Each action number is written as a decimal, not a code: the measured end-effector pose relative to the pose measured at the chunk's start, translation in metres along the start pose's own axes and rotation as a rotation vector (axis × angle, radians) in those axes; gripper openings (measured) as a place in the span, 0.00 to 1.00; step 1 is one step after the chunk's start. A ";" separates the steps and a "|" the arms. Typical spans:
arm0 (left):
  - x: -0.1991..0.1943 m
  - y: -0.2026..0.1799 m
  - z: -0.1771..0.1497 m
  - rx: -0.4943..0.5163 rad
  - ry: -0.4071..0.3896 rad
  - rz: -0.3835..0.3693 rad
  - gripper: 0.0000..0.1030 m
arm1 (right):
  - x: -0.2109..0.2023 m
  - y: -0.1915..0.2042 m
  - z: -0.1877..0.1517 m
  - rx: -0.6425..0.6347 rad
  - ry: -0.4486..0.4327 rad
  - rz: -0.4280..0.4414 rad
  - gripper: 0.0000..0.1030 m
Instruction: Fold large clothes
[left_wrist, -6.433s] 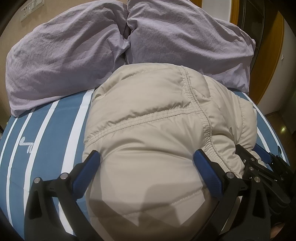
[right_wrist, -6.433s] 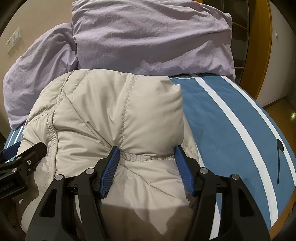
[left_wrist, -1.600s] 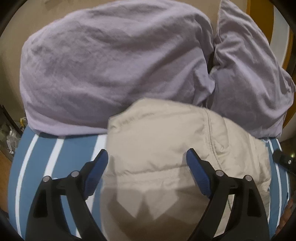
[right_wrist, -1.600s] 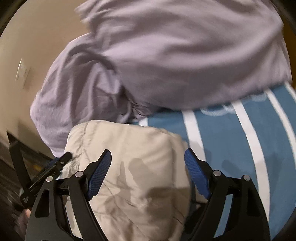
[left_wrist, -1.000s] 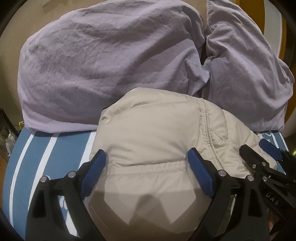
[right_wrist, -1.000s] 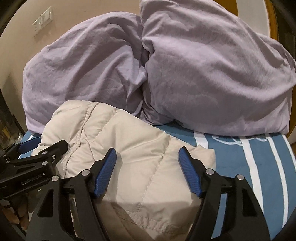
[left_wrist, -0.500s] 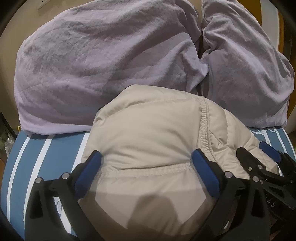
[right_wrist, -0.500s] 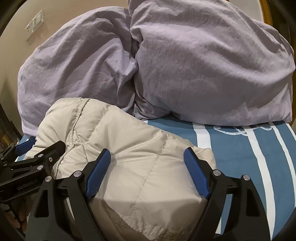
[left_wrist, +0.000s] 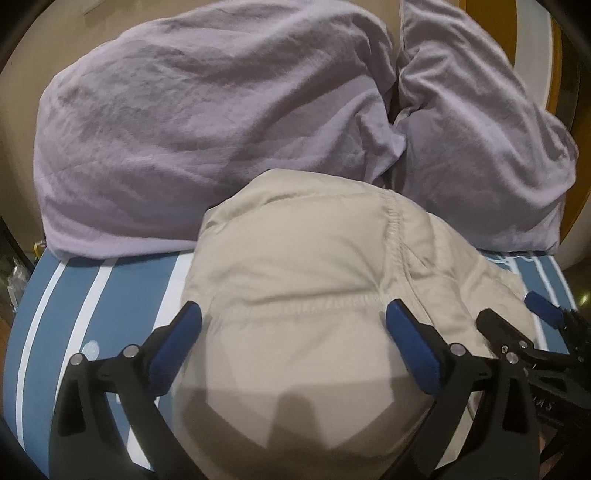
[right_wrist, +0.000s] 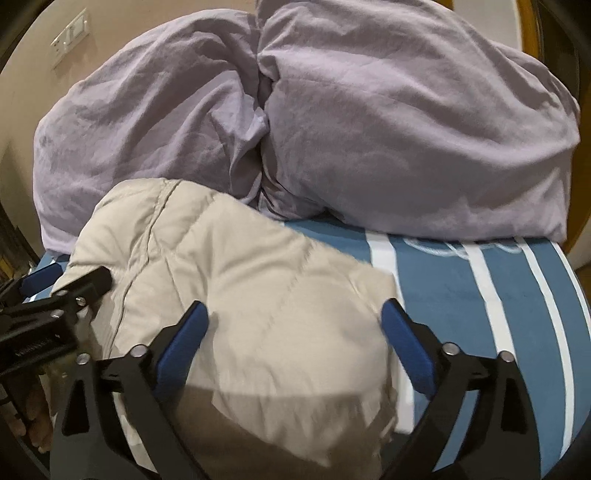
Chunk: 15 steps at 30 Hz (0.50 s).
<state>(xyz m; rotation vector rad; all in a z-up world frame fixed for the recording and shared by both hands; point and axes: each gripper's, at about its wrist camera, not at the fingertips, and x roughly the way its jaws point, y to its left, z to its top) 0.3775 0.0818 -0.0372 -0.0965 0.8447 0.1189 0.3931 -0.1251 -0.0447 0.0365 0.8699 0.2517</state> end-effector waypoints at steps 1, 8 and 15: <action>-0.007 0.001 -0.003 -0.001 0.000 -0.011 0.97 | -0.006 -0.003 -0.003 0.010 0.014 0.002 0.96; -0.074 0.003 -0.035 0.053 -0.043 -0.042 0.97 | -0.060 -0.010 -0.031 0.020 0.139 -0.051 0.99; -0.127 0.018 -0.083 0.011 -0.024 -0.075 0.98 | -0.118 -0.007 -0.077 0.027 0.146 0.020 0.99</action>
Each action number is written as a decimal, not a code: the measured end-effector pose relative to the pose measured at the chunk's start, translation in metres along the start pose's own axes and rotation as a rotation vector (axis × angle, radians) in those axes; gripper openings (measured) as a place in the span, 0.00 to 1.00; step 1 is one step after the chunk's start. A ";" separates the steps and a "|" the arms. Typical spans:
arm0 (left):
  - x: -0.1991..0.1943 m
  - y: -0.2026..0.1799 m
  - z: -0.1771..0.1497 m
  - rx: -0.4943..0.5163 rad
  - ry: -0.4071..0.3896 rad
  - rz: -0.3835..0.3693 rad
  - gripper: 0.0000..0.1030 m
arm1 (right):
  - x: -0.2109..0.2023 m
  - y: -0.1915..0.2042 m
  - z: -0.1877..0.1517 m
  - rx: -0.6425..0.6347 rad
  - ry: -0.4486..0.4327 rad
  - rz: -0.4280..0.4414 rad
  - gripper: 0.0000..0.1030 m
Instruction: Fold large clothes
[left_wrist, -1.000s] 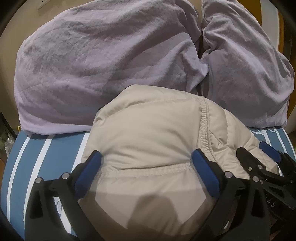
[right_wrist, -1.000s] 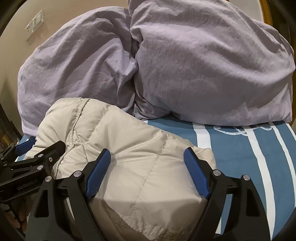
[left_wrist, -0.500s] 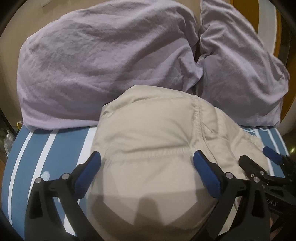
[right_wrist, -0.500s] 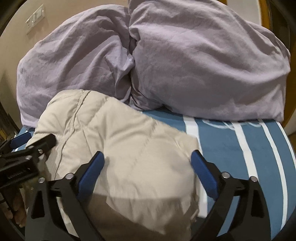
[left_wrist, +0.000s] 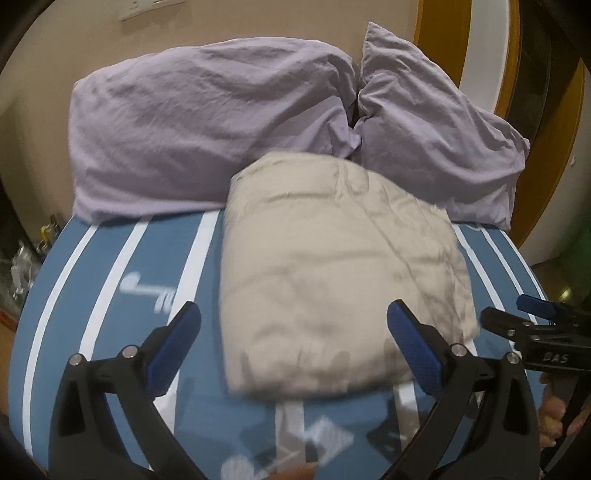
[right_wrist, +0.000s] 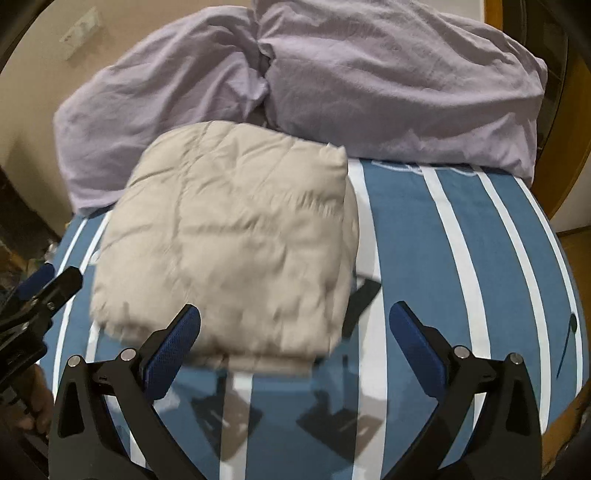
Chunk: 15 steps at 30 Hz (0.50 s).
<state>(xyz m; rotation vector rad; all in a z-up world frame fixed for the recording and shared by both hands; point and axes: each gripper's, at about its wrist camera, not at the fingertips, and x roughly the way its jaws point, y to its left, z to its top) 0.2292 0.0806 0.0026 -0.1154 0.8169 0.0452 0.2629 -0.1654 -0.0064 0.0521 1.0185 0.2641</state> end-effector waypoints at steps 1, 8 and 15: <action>-0.006 0.002 -0.007 -0.003 0.004 0.001 0.98 | -0.005 0.001 -0.007 -0.002 0.002 0.005 0.99; -0.039 0.001 -0.042 -0.026 0.025 -0.012 0.98 | -0.031 0.011 -0.043 -0.015 -0.001 0.026 0.99; -0.057 -0.003 -0.063 -0.055 0.046 -0.028 0.98 | -0.043 0.015 -0.061 -0.007 -0.005 0.047 0.99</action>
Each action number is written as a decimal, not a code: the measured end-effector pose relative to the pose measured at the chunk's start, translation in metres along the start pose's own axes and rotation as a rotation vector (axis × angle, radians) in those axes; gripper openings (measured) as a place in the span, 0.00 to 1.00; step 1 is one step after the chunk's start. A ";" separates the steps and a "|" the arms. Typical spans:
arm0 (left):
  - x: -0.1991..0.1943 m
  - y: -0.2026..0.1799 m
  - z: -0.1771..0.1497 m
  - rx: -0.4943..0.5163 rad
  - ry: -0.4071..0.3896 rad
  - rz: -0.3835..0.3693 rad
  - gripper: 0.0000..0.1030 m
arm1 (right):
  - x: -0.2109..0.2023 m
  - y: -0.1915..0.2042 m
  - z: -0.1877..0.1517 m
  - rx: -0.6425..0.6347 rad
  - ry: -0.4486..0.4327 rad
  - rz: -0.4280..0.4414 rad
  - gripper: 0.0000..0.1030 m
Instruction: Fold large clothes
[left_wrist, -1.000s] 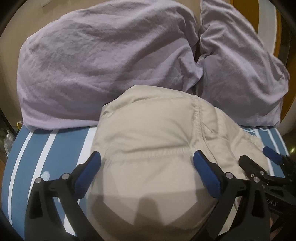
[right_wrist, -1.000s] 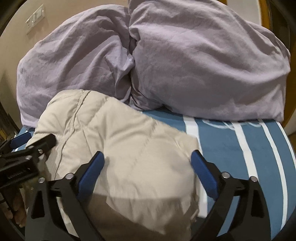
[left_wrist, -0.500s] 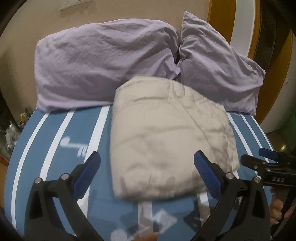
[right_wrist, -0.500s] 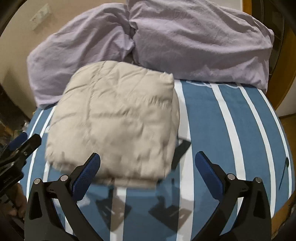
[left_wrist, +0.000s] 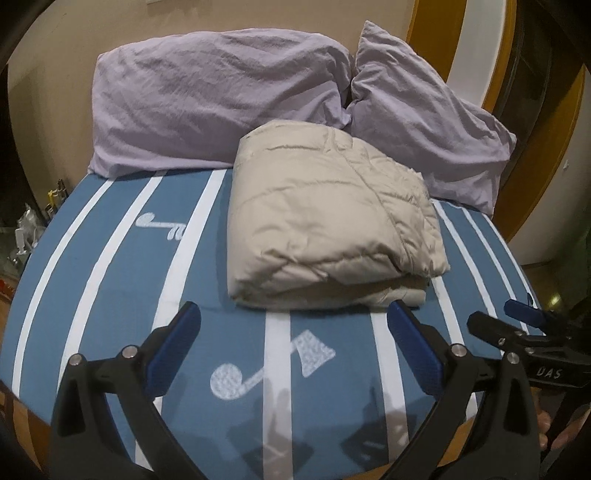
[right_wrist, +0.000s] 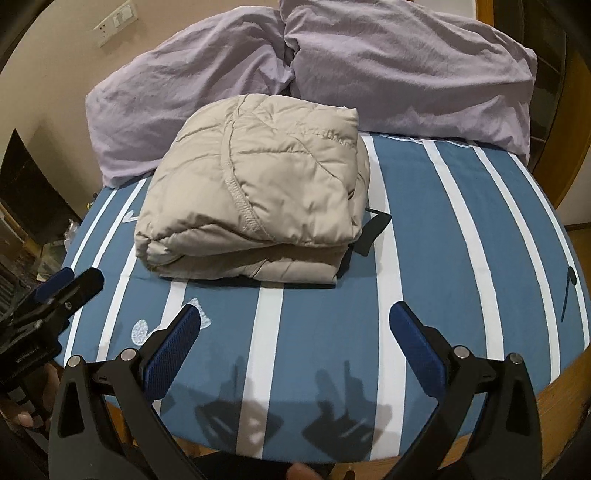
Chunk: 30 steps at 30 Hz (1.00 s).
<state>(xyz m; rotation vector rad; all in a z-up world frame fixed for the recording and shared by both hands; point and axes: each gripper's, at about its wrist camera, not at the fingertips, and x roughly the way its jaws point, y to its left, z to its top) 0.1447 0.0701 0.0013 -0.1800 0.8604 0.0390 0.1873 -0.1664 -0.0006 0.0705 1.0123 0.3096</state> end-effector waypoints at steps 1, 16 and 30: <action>-0.001 0.000 -0.002 -0.004 0.005 -0.003 0.98 | -0.002 0.000 -0.001 0.001 -0.008 0.005 0.99; -0.009 0.007 -0.015 -0.046 0.014 -0.034 0.98 | -0.007 0.001 -0.015 0.044 -0.008 0.028 0.99; -0.008 0.007 -0.016 -0.059 0.016 -0.070 0.98 | -0.006 0.001 -0.017 0.055 0.001 0.032 0.99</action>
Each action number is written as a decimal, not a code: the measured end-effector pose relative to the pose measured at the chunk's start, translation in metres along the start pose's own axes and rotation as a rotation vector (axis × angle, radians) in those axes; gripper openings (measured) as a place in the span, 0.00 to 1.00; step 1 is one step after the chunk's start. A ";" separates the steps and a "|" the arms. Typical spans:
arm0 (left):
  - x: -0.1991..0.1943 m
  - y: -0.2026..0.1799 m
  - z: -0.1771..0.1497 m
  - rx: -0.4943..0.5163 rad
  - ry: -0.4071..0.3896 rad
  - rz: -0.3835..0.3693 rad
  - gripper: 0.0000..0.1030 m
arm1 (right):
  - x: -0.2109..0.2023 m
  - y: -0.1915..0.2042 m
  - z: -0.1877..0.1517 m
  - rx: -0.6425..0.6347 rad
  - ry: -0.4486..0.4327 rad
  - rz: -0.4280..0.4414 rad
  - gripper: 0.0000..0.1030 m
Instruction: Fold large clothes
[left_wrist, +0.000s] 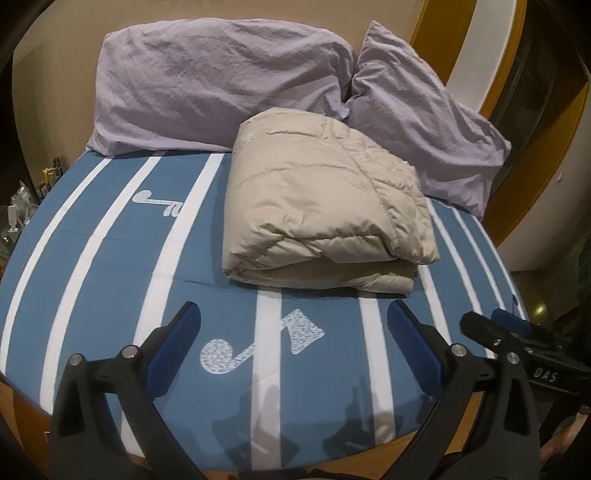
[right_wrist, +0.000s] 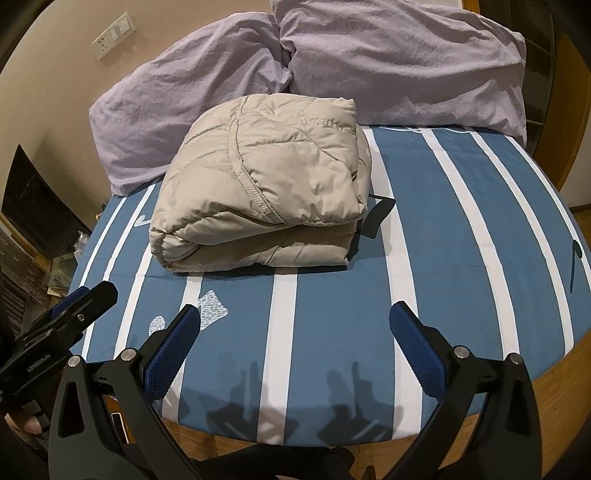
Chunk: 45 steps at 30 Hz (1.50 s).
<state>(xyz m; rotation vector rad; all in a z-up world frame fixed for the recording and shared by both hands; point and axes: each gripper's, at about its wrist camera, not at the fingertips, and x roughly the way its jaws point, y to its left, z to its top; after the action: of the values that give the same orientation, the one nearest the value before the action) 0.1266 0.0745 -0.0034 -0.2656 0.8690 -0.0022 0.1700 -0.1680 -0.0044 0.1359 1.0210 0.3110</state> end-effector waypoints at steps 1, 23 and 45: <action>-0.001 0.000 0.000 0.000 -0.003 -0.006 0.98 | 0.000 0.000 0.000 -0.001 -0.001 0.000 0.99; 0.002 -0.003 0.000 0.010 -0.001 -0.010 0.98 | 0.002 0.004 0.000 -0.001 0.001 0.008 0.99; 0.005 0.001 0.000 0.008 0.004 -0.009 0.98 | 0.006 0.009 0.001 -0.001 0.008 0.005 0.99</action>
<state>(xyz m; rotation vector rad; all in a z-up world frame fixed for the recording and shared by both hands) 0.1300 0.0747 -0.0070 -0.2616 0.8717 -0.0143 0.1722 -0.1577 -0.0068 0.1368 1.0281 0.3166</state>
